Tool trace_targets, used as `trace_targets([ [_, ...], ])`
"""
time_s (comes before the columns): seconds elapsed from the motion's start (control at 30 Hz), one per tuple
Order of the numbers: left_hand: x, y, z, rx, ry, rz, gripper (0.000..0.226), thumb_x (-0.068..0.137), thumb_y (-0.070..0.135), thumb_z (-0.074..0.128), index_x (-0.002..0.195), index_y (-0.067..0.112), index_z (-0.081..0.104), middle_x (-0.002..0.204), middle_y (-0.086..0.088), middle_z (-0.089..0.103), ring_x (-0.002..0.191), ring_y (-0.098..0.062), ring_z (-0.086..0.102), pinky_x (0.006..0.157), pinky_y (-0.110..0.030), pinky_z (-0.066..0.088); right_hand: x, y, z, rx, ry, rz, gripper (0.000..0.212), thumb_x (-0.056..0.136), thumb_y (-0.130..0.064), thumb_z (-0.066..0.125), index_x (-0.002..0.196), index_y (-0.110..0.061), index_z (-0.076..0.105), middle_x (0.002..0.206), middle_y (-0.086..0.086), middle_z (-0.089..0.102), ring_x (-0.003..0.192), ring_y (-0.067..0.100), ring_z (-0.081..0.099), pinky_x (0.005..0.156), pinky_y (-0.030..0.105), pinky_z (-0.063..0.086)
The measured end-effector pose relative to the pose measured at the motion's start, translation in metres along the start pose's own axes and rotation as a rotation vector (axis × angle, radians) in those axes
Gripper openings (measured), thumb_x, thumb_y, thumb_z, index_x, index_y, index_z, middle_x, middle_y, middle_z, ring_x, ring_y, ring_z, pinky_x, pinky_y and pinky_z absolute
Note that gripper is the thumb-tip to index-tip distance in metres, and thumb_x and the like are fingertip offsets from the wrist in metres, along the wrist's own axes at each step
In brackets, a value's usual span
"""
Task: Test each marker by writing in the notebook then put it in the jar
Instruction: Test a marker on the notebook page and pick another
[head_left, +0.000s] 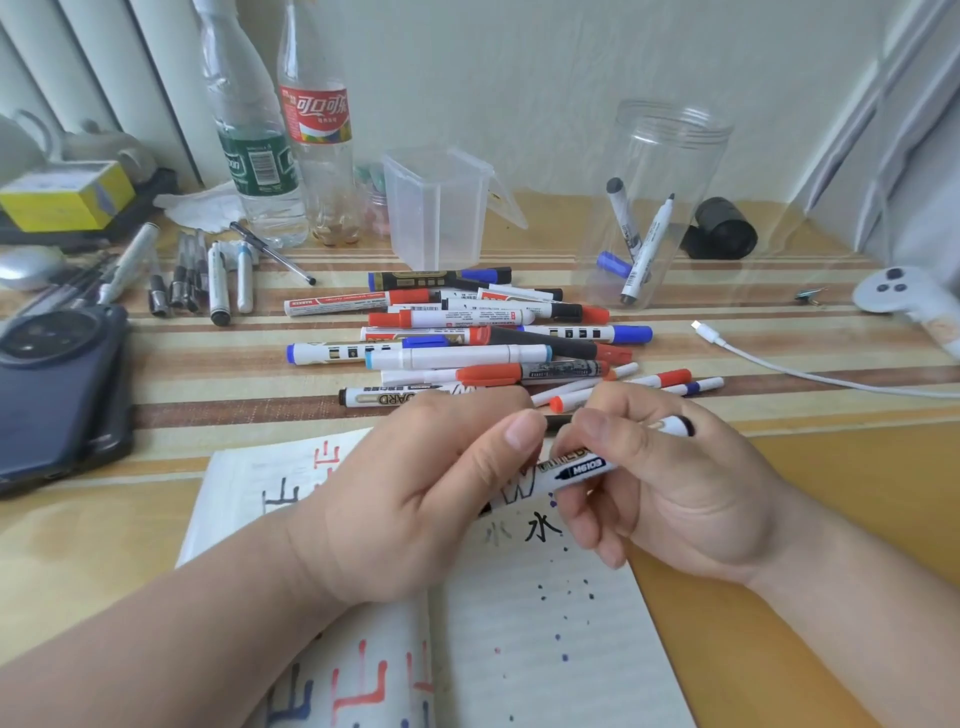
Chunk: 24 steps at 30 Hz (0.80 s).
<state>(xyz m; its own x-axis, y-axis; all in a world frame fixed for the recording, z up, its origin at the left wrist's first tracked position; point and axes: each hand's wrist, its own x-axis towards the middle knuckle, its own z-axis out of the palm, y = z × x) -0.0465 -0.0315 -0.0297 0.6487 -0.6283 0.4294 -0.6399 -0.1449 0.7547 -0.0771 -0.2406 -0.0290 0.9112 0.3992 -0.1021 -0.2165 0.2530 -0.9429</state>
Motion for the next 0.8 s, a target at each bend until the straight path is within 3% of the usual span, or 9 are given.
trace_targets([
  [0.1,0.000,-0.005,-0.003,0.081,-0.035,0.002,0.032,0.099,0.043,0.049,0.072,0.027,0.046,0.055,0.006,0.041,0.050,-0.016,0.038,0.049,-0.026,0.032,0.000,0.000,0.003,-0.045,0.034,-0.046,0.045,0.069,-0.040,0.088,0.080,-0.005,0.063,0.073,0.027,0.062,0.051,0.026,0.060,0.041,0.025,0.044],
  [0.2,0.002,-0.012,-0.005,0.185,0.014,0.011,0.036,0.088,0.050,0.067,0.069,0.028,0.046,0.050,0.001,0.035,0.047,-0.013,0.029,0.046,-0.021,0.025,0.002,-0.002,0.007,-0.093,0.088,-0.146,0.019,0.072,-0.029,0.080,0.079,-0.015,0.070,0.065,0.014,0.064,0.050,0.020,0.058,0.041,0.023,0.042],
  [0.27,0.003,-0.014,-0.005,0.239,0.091,0.033,0.037,0.087,0.051,0.068,0.068,0.030,0.045,0.051,0.006,0.031,0.047,-0.010,0.027,0.046,-0.018,0.023,0.004,-0.003,0.010,-0.104,0.105,-0.232,0.014,0.076,-0.027,0.076,0.084,-0.016,0.074,0.070,0.015,0.066,0.056,0.021,0.059,0.045,0.026,0.045],
  [0.37,0.003,-0.015,-0.005,0.267,0.199,0.029,0.028,0.085,0.056,0.069,0.074,0.036,0.053,0.053,0.010,0.032,0.048,-0.008,0.030,0.047,-0.021,0.026,0.005,-0.007,0.014,-0.107,0.159,-0.320,0.023,0.080,-0.031,0.073,0.094,-0.014,0.077,0.086,0.015,0.071,0.074,0.024,0.064,0.057,0.030,0.050],
  [0.43,0.002,-0.015,-0.006,0.261,0.249,0.020,0.027,0.083,0.059,0.069,0.093,0.036,0.062,0.060,0.012,0.041,0.053,-0.010,0.039,0.051,-0.023,0.033,0.005,-0.014,0.016,-0.155,0.230,-0.357,0.024,0.086,-0.027,0.074,0.103,-0.010,0.075,0.094,0.015,0.072,0.082,0.026,0.067,0.062,0.031,0.052],
  [0.53,-0.001,-0.011,-0.007,0.126,0.313,-0.019,0.054,0.083,0.062,0.067,0.126,0.034,0.052,0.078,0.008,0.052,0.060,-0.019,0.049,0.056,-0.032,0.044,0.009,-0.035,0.015,-0.379,0.386,-0.467,0.035,0.091,-0.019,0.069,0.124,-0.010,0.063,0.091,0.013,0.071,0.076,0.022,0.068,0.062,0.030,0.054],
  [0.63,-0.001,-0.008,-0.007,0.111,0.355,-0.022,0.062,0.084,0.061,0.064,0.135,0.034,0.040,0.088,0.008,0.055,0.065,-0.022,0.053,0.058,-0.039,0.048,0.024,-0.065,0.011,-0.645,0.521,-0.682,0.057,0.094,-0.008,0.068,0.144,-0.015,0.042,0.079,0.010,0.071,0.067,0.021,0.070,0.059,0.031,0.055],
  [0.7,-0.001,-0.007,-0.008,0.152,0.338,-0.025,0.066,0.083,0.060,0.065,0.138,0.034,0.037,0.093,0.010,0.055,0.067,-0.020,0.055,0.058,-0.038,0.050,0.038,-0.086,0.004,-0.808,0.609,-0.813,0.065,0.093,-0.011,0.069,0.146,-0.026,0.035,0.074,0.006,0.071,0.067,0.022,0.072,0.062,0.039,0.058],
  [0.8,-0.002,-0.009,-0.009,0.190,0.297,-0.039,0.070,0.080,0.061,0.067,0.138,0.037,0.037,0.098,0.011,0.055,0.069,-0.019,0.057,0.057,-0.039,0.052,0.059,-0.118,-0.015,-1.028,0.803,-0.985,0.051,0.091,-0.017,0.069,0.137,-0.022,0.048,0.076,0.000,0.070,0.071,0.015,0.070,0.073,0.039,0.059],
])
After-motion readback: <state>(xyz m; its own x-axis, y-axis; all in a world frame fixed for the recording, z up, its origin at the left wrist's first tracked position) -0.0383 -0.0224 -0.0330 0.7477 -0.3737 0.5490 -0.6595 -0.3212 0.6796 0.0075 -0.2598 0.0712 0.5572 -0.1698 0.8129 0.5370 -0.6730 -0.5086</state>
